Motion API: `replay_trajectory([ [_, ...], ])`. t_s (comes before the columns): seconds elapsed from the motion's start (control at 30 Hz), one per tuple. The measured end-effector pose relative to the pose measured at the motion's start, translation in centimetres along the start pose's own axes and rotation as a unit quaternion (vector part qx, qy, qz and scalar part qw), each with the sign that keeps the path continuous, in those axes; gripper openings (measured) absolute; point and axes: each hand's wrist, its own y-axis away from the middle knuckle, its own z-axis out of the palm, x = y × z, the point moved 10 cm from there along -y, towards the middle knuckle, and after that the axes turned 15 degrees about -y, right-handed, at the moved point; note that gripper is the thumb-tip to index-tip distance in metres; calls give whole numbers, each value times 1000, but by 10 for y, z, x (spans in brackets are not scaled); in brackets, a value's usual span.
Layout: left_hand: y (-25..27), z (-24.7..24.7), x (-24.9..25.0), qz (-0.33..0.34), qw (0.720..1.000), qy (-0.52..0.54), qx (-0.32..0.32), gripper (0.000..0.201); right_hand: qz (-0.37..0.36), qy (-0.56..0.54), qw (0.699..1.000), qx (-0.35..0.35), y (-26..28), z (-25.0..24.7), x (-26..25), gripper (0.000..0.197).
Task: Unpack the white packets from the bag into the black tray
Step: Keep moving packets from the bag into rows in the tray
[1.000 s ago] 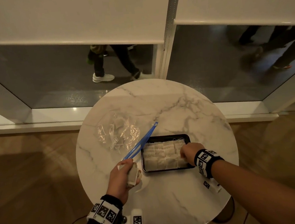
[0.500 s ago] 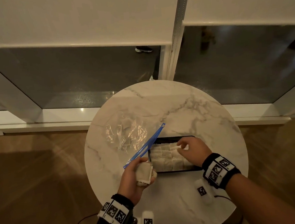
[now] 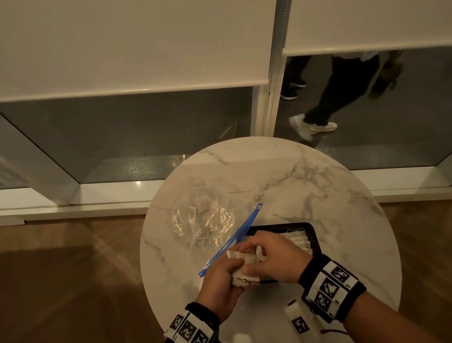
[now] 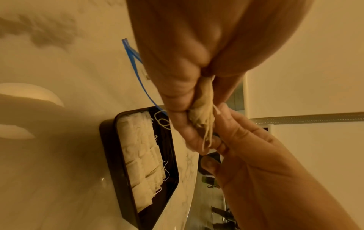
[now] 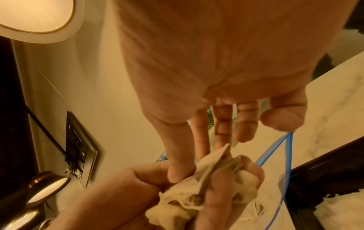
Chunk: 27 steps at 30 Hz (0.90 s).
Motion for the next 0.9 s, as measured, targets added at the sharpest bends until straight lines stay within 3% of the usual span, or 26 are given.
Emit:
replay_trajectory([
  [0.1,5,8,9,11,1000,-4,3,33,2,-23,1000,0,-4,-1,0,22],
  [0.23,8,8,7,13,999,27,21,33,20,-45,999,11,-1,-9,0,14],
  [0.33,2,-9,4,23,996,35,74,28,1,-154,987,38,1,-17,1,12],
  [0.5,1,-33,7,55,991,40,118,28,26,-407,897,169,5,-40,28,18],
  [0.63,-1,-50,0,53,986,83,132,27,65,-555,804,202,5,-43,60,33],
  [0.7,-2,-57,-2,56,985,95,132,28,62,-585,782,208,4,-46,68,37],
  [0.8,-1,-67,-4,53,983,107,142,31,88,-558,794,223,3,-46,85,31],
  [0.9,2,-71,0,58,980,120,144,31,162,-457,842,238,0,-39,118,20],
])
